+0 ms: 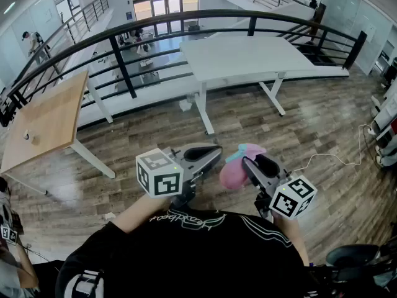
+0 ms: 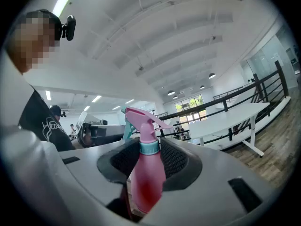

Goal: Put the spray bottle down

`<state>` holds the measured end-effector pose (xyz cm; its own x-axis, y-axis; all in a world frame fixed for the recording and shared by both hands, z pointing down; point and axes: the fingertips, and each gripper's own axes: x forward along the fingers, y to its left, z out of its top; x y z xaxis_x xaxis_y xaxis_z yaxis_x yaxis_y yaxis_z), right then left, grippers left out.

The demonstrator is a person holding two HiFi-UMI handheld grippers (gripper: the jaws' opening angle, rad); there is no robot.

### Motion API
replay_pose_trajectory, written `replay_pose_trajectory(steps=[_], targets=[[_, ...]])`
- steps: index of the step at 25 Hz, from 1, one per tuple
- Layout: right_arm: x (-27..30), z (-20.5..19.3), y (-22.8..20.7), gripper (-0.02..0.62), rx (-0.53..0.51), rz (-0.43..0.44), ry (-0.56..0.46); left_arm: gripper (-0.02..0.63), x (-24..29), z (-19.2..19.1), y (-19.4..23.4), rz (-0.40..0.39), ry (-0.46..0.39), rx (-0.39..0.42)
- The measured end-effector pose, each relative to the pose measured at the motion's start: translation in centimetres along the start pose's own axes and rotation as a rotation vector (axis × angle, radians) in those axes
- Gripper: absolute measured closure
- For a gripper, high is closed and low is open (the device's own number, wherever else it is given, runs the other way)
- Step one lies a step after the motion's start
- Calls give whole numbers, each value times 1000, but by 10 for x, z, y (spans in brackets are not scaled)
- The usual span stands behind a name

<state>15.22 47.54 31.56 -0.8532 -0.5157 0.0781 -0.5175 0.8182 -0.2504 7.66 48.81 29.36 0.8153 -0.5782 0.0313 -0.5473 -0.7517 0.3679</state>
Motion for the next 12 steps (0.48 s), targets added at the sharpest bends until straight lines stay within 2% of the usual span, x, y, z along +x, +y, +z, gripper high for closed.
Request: replay_pose_trajectory(steps=[6,12], targets=[[-1,-3,-4,456,-4,-5,11,603,0,-8,3,11,1,-18],[-2,-14,-19,456,-21,-75,28,603,1,-16,9,15,7,-36]])
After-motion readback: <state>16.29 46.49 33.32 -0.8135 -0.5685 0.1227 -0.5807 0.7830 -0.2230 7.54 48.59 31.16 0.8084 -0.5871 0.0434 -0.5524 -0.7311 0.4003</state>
